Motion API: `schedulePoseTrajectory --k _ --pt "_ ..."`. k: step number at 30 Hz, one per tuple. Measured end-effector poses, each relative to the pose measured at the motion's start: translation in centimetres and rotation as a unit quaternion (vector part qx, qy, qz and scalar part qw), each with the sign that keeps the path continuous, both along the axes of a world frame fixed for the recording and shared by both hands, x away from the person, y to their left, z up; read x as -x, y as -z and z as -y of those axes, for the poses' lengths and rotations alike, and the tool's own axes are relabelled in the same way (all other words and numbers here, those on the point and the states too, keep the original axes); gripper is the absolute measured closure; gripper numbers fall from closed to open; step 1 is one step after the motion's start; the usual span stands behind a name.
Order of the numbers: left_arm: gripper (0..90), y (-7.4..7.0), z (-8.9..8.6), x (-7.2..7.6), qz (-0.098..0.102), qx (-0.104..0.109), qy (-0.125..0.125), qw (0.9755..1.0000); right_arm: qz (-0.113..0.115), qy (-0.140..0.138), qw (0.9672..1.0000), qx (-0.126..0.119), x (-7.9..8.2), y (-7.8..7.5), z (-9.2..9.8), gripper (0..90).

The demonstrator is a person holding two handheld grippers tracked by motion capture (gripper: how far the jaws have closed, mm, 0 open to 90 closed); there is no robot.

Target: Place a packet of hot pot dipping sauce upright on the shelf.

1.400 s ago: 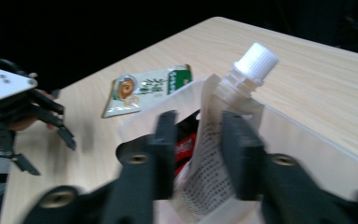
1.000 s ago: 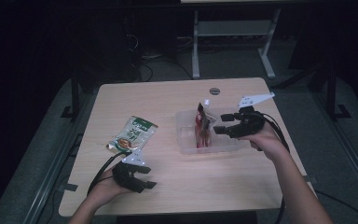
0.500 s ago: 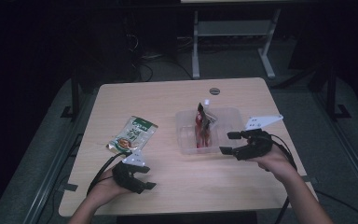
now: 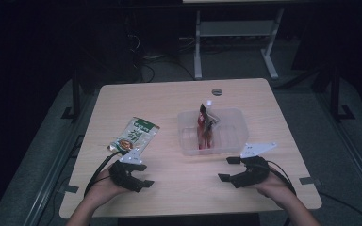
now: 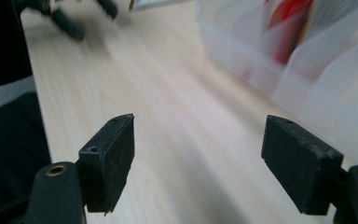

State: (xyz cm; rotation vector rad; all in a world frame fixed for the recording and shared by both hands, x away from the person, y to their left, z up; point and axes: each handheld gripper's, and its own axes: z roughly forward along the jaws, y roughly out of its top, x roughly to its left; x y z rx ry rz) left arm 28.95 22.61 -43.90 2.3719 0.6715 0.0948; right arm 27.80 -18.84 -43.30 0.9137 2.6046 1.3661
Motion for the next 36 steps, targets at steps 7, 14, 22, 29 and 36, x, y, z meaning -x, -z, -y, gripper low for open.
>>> schedulePoseTrajectory --k 7,14,22,29,36 --pt "30.7 -0.3 -1.2 -0.5 0.009 -0.004 -0.031 0.9995 -0.003 -0.012 0.9994 0.031 1.4 1.1 0.2 23.4" --pt "28.4 -1.0 -2.9 -1.8 0.024 -0.002 -0.086 0.9960 -0.009 -0.017 0.9988 0.044 1.2 1.5 -0.2 23.4" --pt "23.2 -2.1 -4.7 -4.6 0.046 -0.001 -0.156 0.9867 -0.009 -0.025 0.9985 0.048 1.2 1.7 -0.7 22.5" --pt "20.9 -2.4 -5.6 -7.3 0.055 -0.024 -0.189 0.9800 -0.008 -0.026 0.9984 0.049 1.2 1.7 -0.7 22.4" --pt "17.0 -0.9 -6.3 -10.2 0.035 -0.015 -0.207 0.9776 -0.005 -0.026 0.9983 0.052 1.2 1.8 -0.7 22.4"
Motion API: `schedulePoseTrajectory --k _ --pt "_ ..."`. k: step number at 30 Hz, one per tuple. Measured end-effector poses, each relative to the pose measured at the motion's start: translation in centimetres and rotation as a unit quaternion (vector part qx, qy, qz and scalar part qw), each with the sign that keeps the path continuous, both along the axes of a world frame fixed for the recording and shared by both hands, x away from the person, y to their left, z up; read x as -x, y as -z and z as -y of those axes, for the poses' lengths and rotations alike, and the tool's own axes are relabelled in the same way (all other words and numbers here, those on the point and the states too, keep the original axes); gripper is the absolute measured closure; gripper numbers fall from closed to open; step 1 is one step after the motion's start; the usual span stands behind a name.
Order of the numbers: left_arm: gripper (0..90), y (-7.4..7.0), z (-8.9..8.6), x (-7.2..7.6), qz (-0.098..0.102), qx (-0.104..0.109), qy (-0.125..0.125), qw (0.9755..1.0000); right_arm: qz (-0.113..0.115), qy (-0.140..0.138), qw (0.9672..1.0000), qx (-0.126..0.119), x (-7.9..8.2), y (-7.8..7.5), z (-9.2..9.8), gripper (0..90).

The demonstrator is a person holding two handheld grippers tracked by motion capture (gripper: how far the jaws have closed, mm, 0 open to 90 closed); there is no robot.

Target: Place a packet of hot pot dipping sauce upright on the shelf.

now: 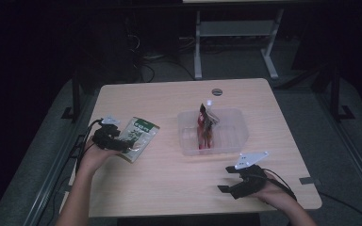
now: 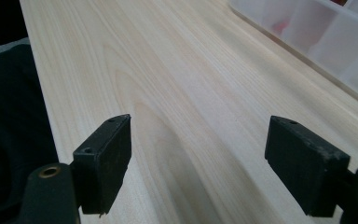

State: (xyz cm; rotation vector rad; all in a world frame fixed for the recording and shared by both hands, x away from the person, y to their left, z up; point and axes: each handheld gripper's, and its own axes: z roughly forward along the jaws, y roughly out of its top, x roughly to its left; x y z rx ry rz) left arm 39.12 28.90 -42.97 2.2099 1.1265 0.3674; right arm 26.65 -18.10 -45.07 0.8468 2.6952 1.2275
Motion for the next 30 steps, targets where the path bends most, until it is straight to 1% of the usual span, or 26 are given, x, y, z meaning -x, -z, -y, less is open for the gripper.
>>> schedulePoseTrajectory --k 2,3,5,6,7,9,10,13,18,19,21,22,24,25,27,30 --pt "16.7 0.7 -0.2 -0.5 -0.007 -0.008 -0.007 0.9999 0.002 0.000 1.0000 0.003 0.0 0.0 0.0 22.3" --pt "14.8 0.9 -0.3 -0.7 -0.009 -0.013 -0.009 0.9998 0.003 0.000 1.0000 0.006 0.0 0.1 0.0 22.4" --pt "13.7 1.5 -0.3 -0.8 -0.016 -0.031 -0.012 0.9993 0.004 0.002 0.9999 0.009 -0.1 0.2 -0.1 22.4" --pt "13.3 1.8 -0.2 -1.0 -0.017 -0.037 -0.014 0.9991 0.005 0.000 0.9999 0.013 -0.2 0.2 -0.1 22.4" --pt "13.2 2.1 -0.2 -1.1 -0.022 -0.042 -0.012 0.9988 0.004 0.001 0.9999 0.015 -0.2 0.2 -0.1 22.4" --pt "12.8 2.5 -0.3 -1.3 -0.031 -0.019 -0.018 0.9992 0.007 0.000 0.9998 0.019 -0.2 0.3 -0.3 22.4" --pt "12.9 2.7 -0.3 -1.4 -0.037 -0.013 -0.019 0.9991 0.005 0.000 0.9998 0.021 -0.1 0.3 -0.3 22.4" --pt "12.8 2.9 -0.5 -1.5 -0.045 -0.001 -0.020 0.9988 0.011 -0.005 0.9997 0.023 -0.1 0.3 -0.4 22.3" --pt "12.2 2.9 -0.4 -1.4 -0.043 -0.006 -0.016 0.9989 0.008 -0.002 0.9997 0.023 -0.2 0.3 -0.3 22.4" --pt "12.2 3.0 -0.3 -1.3 -0.040 -0.005 -0.017 0.9990 0.011 -0.003 0.9997 0.023 -0.2 0.3 -0.3 22.4" --pt "11.9 3.2 -0.3 -0.9 -0.027 -0.001 -0.025 0.9993 0.011 -0.003 0.9997 0.023 -0.2 0.3 -0.3 22.4" --pt "11.2 3.2 -0.2 -0.8 -0.025 -0.003 -0.024 0.9994 0.012 -0.003 0.9997 0.023 -0.2 0.3 -0.3 22.5" --pt "11.4 3.1 -0.1 -0.8 -0.030 -0.011 -0.021 0.9993 0.009 -0.002 0.9997 0.023 -0.2 0.2 -0.3 22.6" --pt "11.9 3.1 0.1 -0.7 -0.028 -0.011 -0.021 0.9993 0.009 -0.001 0.9997 0.023 -0.2 0.2 -0.3 22.6" --pt "13.5 3.1 0.1 -0.6 -0.029 -0.019 -0.015 0.9993 0.009 -0.002 0.9996 0.025 -0.2 0.3 -0.3 22.6" --pt "18.2 2.9 0.1 -0.5 -0.026 -0.020 -0.020 0.9992 0.010 -0.002 0.9996 0.026 -0.2 0.3 -0.3 22.7"
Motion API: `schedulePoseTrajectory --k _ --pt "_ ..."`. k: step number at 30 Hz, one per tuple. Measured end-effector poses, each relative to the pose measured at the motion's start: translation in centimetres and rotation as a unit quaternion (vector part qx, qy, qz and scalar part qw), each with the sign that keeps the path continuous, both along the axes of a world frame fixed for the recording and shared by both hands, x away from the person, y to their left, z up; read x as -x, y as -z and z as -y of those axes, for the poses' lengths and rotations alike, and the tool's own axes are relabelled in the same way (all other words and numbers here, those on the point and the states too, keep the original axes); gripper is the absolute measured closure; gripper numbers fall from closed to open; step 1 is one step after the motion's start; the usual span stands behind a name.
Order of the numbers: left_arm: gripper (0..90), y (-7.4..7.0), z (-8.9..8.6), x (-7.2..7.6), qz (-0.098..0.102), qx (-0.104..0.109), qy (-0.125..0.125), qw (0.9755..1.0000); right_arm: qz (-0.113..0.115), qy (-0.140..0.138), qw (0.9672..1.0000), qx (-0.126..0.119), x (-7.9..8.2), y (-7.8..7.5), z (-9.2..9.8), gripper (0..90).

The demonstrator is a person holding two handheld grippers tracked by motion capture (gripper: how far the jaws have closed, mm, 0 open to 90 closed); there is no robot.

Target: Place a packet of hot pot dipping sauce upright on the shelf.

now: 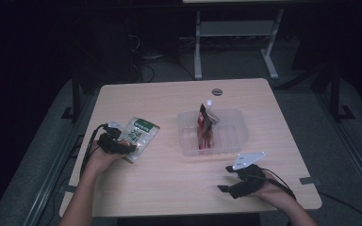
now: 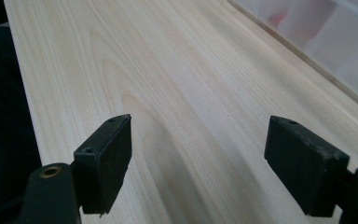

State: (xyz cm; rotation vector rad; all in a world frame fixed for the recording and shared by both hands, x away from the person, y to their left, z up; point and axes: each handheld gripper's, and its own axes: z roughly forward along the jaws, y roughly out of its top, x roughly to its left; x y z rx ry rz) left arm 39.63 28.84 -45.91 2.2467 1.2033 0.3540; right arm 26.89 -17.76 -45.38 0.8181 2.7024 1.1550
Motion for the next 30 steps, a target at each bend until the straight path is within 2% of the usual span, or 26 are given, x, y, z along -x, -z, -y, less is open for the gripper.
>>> schedulePoseTrajectory --k 9,15,21,26,30 --pt "46.2 -0.4 -0.6 0.1 0.005 -0.007 -0.013 0.9999 -0.001 0.003 1.0000 0.003 -0.1 0.0 -0.1 23.0" --pt "73.8 -0.6 -0.5 0.3 -0.008 0.010 0.011 0.9999 -0.004 0.002 1.0000 0.003 -0.2 0.1 -0.1 23.0" --pt "84.8 -0.7 -0.7 0.2 -0.015 0.028 0.018 0.9993 -0.003 0.000 1.0000 0.004 -0.2 0.1 -0.1 23.0" --pt "88.3 -0.7 -1.5 0.1 -0.025 0.070 0.019 0.9970 -0.002 0.001 1.0000 0.001 -0.2 0.1 0.0 23.0" --pt "89.0 -1.3 -1.4 0.4 -0.024 0.079 0.036 0.9959 -0.007 0.009 0.9999 -0.007 -0.2 -0.2 0.2 22.5"
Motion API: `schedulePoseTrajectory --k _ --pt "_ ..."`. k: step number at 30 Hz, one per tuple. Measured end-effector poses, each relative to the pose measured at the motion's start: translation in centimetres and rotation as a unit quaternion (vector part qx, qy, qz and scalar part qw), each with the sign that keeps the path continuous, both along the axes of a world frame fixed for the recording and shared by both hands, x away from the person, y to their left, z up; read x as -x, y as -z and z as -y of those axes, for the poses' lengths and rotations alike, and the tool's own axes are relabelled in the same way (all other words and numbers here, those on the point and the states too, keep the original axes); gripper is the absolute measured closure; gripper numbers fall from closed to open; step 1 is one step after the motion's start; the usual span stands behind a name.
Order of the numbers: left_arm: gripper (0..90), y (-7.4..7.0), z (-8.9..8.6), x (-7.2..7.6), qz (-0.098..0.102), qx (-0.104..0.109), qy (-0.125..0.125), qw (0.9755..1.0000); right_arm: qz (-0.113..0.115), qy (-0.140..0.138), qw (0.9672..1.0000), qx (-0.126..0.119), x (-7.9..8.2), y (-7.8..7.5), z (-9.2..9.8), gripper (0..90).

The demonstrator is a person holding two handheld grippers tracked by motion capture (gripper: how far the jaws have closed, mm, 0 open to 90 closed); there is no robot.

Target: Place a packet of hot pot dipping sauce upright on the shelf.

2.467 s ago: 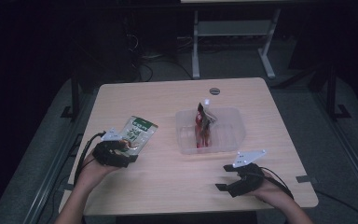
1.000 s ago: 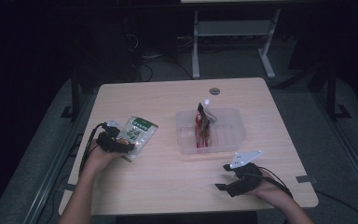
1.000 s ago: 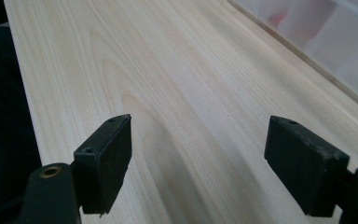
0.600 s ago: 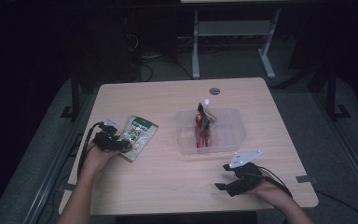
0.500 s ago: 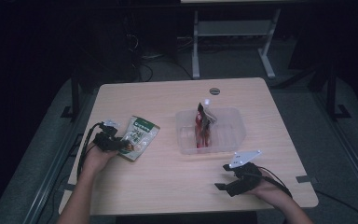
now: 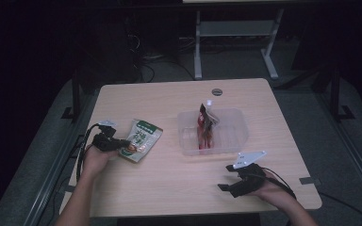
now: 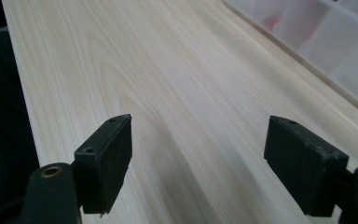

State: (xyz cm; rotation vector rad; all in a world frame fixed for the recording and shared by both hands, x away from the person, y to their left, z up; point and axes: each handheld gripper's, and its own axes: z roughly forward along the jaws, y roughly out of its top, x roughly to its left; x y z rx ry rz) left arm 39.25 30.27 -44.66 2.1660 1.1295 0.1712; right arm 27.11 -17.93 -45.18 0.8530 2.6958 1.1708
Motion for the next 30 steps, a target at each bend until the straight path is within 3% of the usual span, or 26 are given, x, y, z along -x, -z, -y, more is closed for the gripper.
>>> schedulePoseTrajectory --k 2,4,8,10,17,21,25,30 --pt "89.1 -0.5 0.0 0.3 0.006 0.004 0.011 0.9999 -0.006 0.009 0.9999 -0.007 -0.2 -0.2 0.1 19.0" --pt "89.1 -1.0 0.1 0.7 0.009 0.013 0.017 0.9997 -0.014 -0.003 0.9998 -0.017 -0.3 -0.5 0.3 18.7" --pt "89.3 -2.3 0.3 1.6 0.022 0.026 0.031 0.9989 -0.007 -0.001 0.9996 -0.027 -0.2 -1.2 0.2 19.9" --pt "89.3 -2.9 0.4 2.3 0.029 0.034 0.036 0.9984 -0.019 -0.002 0.9993 -0.032 -0.3 -1.4 0.1 19.0" --pt "89.3 -4.2 0.9 4.6 0.029 0.025 0.074 0.9965 -0.022 -0.013 0.9995 -0.017 -0.1 -1.6 -0.5 25.6" --pt "89.3 -4.3 1.0 6.2 0.029 0.026 0.089 0.9953 -0.030 -0.018 0.9990 -0.027 -0.2 -1.7 -0.9 28.6" --pt "89.4 -4.5 1.4 8.0 0.035 0.027 0.110 0.9930 -0.034 -0.027 0.9985 -0.035 -0.4 -1.8 -1.5 32.6" --pt "89.4 -4.9 2.3 10.1 0.046 0.031 0.141 0.9885 -0.040 -0.035 0.9972 -0.053 -1.0 -2.0 -2.3 35.4"
